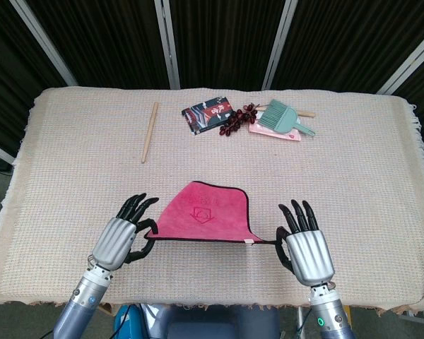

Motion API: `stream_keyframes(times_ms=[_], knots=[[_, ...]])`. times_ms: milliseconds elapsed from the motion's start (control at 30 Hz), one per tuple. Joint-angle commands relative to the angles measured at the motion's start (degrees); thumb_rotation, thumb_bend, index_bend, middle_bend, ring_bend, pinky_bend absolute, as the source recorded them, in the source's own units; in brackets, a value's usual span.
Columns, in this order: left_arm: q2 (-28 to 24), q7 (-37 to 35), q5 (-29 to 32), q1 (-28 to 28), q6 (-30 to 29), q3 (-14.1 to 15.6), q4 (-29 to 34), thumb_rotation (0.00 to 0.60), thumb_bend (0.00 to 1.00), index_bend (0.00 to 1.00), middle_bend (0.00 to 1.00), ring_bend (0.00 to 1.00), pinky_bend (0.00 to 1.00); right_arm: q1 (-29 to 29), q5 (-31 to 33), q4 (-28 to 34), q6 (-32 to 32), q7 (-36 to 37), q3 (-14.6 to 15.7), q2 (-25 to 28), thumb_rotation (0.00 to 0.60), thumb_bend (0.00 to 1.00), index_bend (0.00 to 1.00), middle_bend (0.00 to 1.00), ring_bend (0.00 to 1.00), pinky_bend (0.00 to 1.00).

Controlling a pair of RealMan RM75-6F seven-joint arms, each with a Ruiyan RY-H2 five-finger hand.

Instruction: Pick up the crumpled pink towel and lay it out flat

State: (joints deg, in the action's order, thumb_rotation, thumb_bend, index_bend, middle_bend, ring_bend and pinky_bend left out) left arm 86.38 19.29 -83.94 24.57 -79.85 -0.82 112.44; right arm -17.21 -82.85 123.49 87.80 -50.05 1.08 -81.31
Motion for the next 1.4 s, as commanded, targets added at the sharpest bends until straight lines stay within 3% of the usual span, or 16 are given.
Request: stream_keyframes(times_ms=[33,367,600,967,1167,1400], knots=[[-0.3,1.1,0.8,1.2,0.5,-2.9,0.8,0.6,0.53,0.61,0.11,0.0,0.0,-1.3,1.3,0.7,-1.0,-1.6,-2.7,-0.9,0.6,0.56,0.63,0.18,0.02,0.0],[-0.5,7.7,10.0,8.0,3.7,-17.2,2.5,0.6,0.53,0.61,0.11,0.0,0.0,-9.0,12.4,0.5,-5.2,-6.4,-17.4,-3.9,0.6,0.56,0.63,0.18,0.02,0.0],[0.8,11.8,21.8,15.6,7.9,-27.0,-2.3,0.6,0.53,0.61,0.11,0.0,0.0,-18.8,25.6,-7.2,-9.9,-7.0,-30.4,-6.7,0.6,0.56,0.63,0.17,0.02,0.0],[4.0,13.3,29.1,24.8,10.3,-32.5,-11.9,0.6,0.53,0.61,0.11,0.0,0.0,-29.1,32.7,-18.0,-13.6,-4.8,-36.2,-8.5,0.6,0.56,0.63,0.18,0.02,0.0],[7.7,12.6,32.8,32.0,12.9,-35.2,-21.7,0.6,0.53,0.61,0.11,0.0,0.0,-35.7,36.4,-29.7,-17.3,-1.3,-38.9,-10.2,0.6,0.56,0.63,0.17,0.02,0.0],[10.5,9.8,33.9,37.5,14.8,-36.7,-30.3,0.6,0.53,0.61,0.11,0.0,0.0,-40.9,36.1,-40.9,-20.3,4.6,-39.8,-12.0,0.6,0.56,0.63,0.18,0.02,0.0]])
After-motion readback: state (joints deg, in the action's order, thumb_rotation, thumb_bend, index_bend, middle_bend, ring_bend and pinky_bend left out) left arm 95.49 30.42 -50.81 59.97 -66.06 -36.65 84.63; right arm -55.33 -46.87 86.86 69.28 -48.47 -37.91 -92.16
